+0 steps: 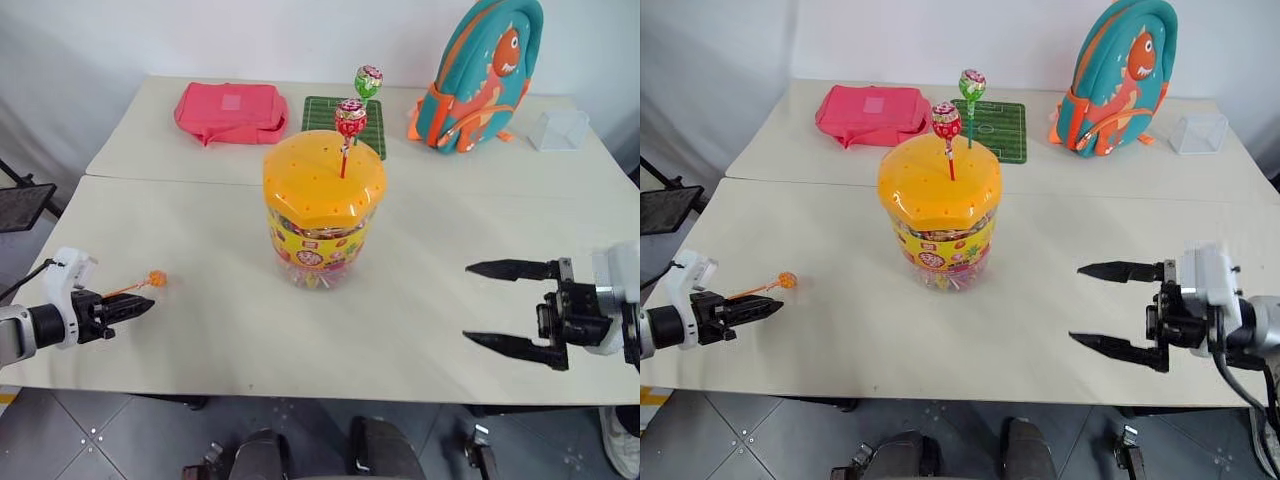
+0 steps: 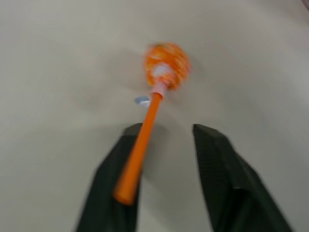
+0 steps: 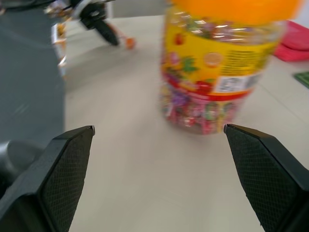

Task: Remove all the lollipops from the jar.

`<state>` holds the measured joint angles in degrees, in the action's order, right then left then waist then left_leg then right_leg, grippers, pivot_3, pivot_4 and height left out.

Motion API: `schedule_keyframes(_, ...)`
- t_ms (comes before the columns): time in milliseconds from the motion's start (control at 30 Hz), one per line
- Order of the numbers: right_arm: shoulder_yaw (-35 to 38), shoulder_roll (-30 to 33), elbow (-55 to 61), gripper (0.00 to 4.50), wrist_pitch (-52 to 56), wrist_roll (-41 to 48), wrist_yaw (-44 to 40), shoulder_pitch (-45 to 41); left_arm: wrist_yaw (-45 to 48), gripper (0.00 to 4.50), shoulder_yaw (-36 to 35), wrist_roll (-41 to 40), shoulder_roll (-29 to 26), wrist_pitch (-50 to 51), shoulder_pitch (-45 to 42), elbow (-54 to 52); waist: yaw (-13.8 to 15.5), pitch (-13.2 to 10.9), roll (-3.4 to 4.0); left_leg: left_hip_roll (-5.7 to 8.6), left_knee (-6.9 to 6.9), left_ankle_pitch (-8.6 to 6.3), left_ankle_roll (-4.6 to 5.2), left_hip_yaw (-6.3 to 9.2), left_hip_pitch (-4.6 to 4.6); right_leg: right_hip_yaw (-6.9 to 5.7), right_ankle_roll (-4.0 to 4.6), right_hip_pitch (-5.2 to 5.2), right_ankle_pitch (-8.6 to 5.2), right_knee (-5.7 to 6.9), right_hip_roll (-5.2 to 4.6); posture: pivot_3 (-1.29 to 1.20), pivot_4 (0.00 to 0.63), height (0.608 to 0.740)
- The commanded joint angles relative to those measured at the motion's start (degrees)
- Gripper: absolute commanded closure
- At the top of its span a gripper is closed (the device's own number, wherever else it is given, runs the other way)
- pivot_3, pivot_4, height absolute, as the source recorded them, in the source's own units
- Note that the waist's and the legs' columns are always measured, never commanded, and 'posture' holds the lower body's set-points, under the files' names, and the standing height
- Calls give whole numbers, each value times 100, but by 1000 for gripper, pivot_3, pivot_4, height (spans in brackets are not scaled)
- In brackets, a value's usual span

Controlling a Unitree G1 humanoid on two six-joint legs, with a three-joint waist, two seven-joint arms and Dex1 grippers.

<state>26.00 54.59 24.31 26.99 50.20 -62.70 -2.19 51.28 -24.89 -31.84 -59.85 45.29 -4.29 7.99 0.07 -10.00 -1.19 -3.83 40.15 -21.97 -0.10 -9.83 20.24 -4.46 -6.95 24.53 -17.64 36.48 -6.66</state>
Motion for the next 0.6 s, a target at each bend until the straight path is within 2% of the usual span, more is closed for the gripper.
schedule_keyframes(33,-48,-229,42,0,438,681,839,-795,1242,1567,-847,-298,-96,-1179,-54,259,-28,0,1,0,0,0,0,-3,0,0,0,3,0,2,0,0,150,740)
schedule_keyframes(100,-237,-482,-103,0,531,799,1247,-1482,1887,1567,-1216,-588,20,-1618,-102,461,-64,0,0,-12,0,-3,-9,-28,4,-12,17,24,-5,9,2,0,150,740)
schedule_keyframes(200,-547,-765,-276,0,722,639,1793,-2186,1959,1567,-1217,-454,100,-2062,-281,792,-95,1,7,-12,-4,-4,-12,-37,-1,-15,20,36,-6,27,1,0,150,740)
schedule_keyframes(300,-1020,-1245,-427,0,744,380,2298,-2829,1826,1567,-1161,-835,475,-1991,-544,181,-84,2,9,-11,-7,-6,-15,-40,3,-14,19,50,-6,46,-1,0,150,740)
schedule_keyframes(333,-1274,-1404,-373,0,850,320,2449,-3024,1614,1197,-1175,-1164,713,-1779,-712,-145,-82,2,9,-10,-4,-6,-15,-42,13,-14,18,60,-5,47,-1,0,150,740)
schedule_keyframes(400,-1753,-1693,-335,0,1028,104,2701,-3405,1300,756,-1094,-1634,1158,-1513,-955,-748,-85,5,2,-10,10,-6,-14,-41,29,-13,13,76,-2,63,-3,0,150,740)
schedule_keyframes(467,-2139,-2033,-460,0,1112,-186,3007,-3818,1174,140,-918,-1851,1545,-1510,-1079,-1234,-133,6,1,-11,18,-6,-14,-39,33,-12,10,85,1,82,-5,0,150,740)
schedule_keyframes(600,-2564,-2387,-458,0,1170,-526,3067,-4228,1066,63,-650,-2143,1775,-1211,-1156,-1549,-211,6,2,-10,19,-6,-15,-35,31,-13,10,93,1,98,-5,0,150,740)
